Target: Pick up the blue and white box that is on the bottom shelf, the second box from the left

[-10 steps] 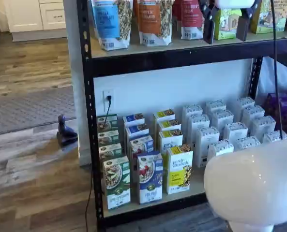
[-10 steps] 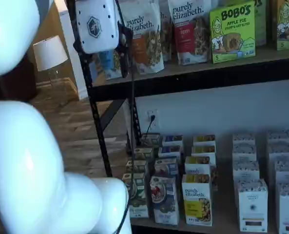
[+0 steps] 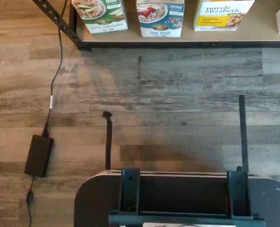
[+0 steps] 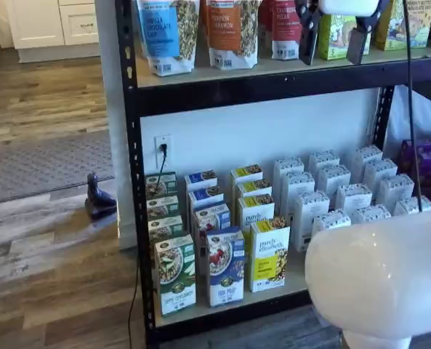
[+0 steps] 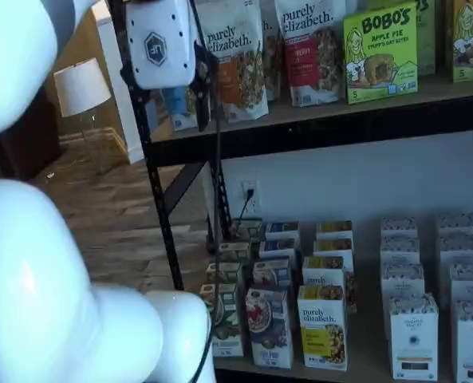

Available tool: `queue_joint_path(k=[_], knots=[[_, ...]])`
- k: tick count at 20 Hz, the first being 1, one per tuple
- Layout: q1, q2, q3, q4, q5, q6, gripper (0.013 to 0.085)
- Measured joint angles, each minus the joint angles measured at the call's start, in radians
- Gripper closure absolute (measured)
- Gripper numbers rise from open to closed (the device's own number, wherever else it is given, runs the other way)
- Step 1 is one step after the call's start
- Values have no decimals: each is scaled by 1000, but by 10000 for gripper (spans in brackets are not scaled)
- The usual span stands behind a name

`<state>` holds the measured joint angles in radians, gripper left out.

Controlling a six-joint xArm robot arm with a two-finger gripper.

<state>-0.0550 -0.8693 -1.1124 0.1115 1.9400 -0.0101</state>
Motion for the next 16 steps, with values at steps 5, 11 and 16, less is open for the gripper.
queue_joint_path(k=[5,11,16], knots=[[33,-2,57,-32,-57,17,130],[43,-6,147,-34,-142,23,130],[78,-18,223,-60,-225,49,130]])
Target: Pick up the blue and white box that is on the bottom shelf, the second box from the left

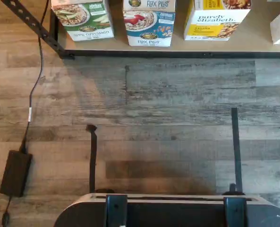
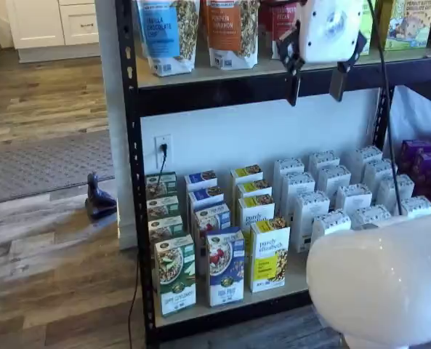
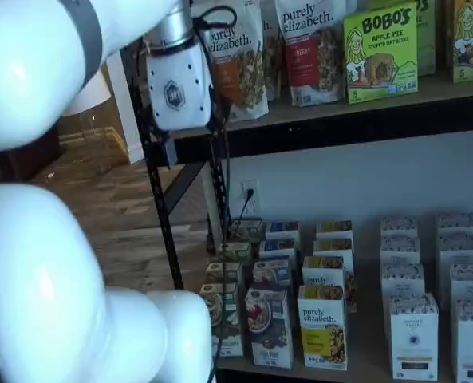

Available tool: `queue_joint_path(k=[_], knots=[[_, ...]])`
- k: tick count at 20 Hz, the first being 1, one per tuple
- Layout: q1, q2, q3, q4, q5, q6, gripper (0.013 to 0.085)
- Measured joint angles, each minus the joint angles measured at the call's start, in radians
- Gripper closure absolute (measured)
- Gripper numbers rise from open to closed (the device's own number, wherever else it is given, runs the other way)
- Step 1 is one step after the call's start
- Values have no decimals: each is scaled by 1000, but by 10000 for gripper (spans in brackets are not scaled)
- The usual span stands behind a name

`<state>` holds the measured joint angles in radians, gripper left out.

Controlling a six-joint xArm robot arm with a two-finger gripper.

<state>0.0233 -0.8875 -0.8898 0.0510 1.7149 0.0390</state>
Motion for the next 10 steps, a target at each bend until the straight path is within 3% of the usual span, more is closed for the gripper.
queue_joint_path(k=[4,10], knots=[[43,-2,57,-18,-57,38,130],[73,15,99,-9,-99,69,130]])
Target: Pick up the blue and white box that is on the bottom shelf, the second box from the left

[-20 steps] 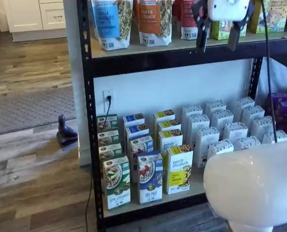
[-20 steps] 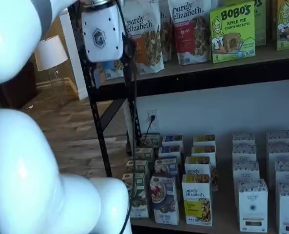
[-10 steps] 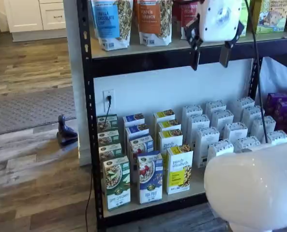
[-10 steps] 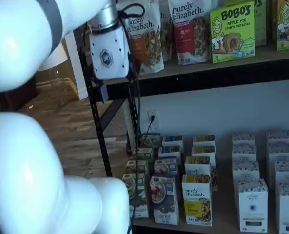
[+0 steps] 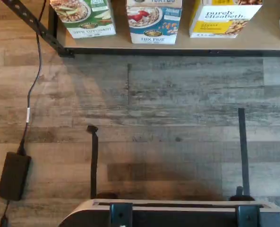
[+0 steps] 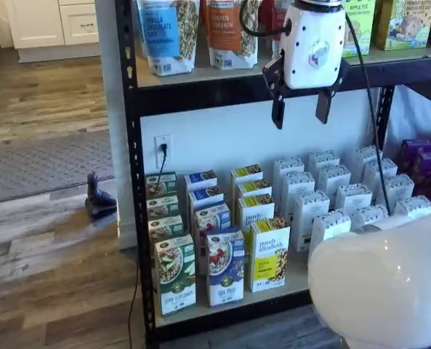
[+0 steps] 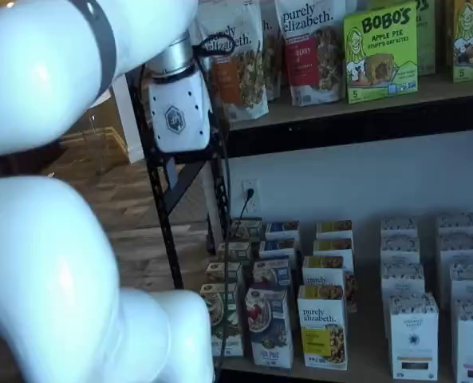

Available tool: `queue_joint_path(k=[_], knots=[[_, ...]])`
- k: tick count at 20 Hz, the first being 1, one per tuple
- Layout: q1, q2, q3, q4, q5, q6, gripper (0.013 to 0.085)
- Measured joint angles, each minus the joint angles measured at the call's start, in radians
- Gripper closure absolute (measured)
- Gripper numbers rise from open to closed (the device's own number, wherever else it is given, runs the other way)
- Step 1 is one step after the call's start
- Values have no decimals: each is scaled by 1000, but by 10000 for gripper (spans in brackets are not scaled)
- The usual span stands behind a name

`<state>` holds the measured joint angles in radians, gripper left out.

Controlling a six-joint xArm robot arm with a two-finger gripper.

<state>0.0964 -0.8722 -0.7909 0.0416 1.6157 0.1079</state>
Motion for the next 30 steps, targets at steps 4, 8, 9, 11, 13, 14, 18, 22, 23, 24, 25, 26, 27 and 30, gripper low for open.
queue_joint_path(k=[4,8,9,11,13,14,18,22,23,24,25,26,27,30], knots=[[16,26,17,-1,-14,15,130],[21,42,48,4,-53,20,130],[27,51,55,-3,-61,25,130],[37,62,71,-20,-81,35,130],[38,62,90,-26,-111,36,130],[36,60,100,-25,-129,34,130],[11,48,159,16,-227,2,130],[17,67,193,23,-280,3,130],[22,72,206,19,-301,8,130],[28,76,221,11,-327,15,130],[38,82,235,-5,-352,27,130],[45,91,245,-16,-371,37,130],[49,104,253,-21,-386,44,130],[60,139,288,-33,-449,58,130]])
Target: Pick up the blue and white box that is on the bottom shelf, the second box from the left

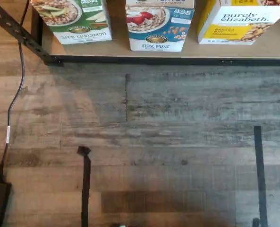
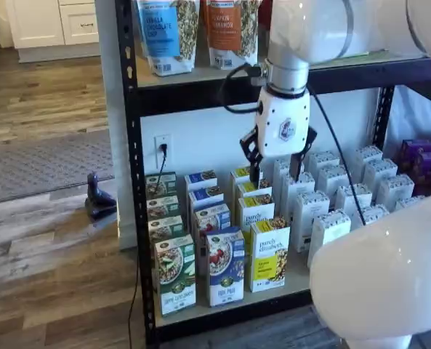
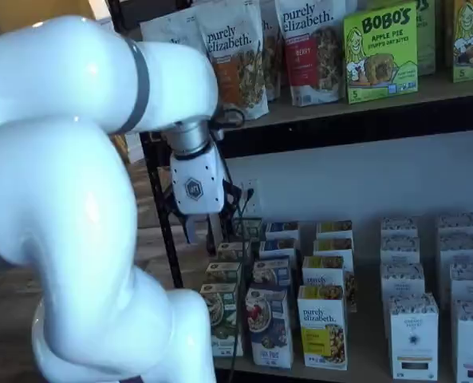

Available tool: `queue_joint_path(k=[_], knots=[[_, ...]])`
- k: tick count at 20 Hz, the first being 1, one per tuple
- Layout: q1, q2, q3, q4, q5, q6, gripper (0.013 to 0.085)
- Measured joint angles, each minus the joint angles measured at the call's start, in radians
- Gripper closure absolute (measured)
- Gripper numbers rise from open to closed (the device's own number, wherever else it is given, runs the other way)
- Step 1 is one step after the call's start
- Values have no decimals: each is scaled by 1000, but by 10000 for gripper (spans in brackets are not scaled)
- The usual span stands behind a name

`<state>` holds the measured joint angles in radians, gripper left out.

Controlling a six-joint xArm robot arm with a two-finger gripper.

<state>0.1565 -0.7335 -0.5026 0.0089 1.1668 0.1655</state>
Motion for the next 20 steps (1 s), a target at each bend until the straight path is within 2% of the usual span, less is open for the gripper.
queue_joint_path(k=[6,15,20], knots=[[6,72,67,-4,-147,7,130],[-32,216,165,59,-396,-77,130],[-38,283,188,96,-480,-117,130]])
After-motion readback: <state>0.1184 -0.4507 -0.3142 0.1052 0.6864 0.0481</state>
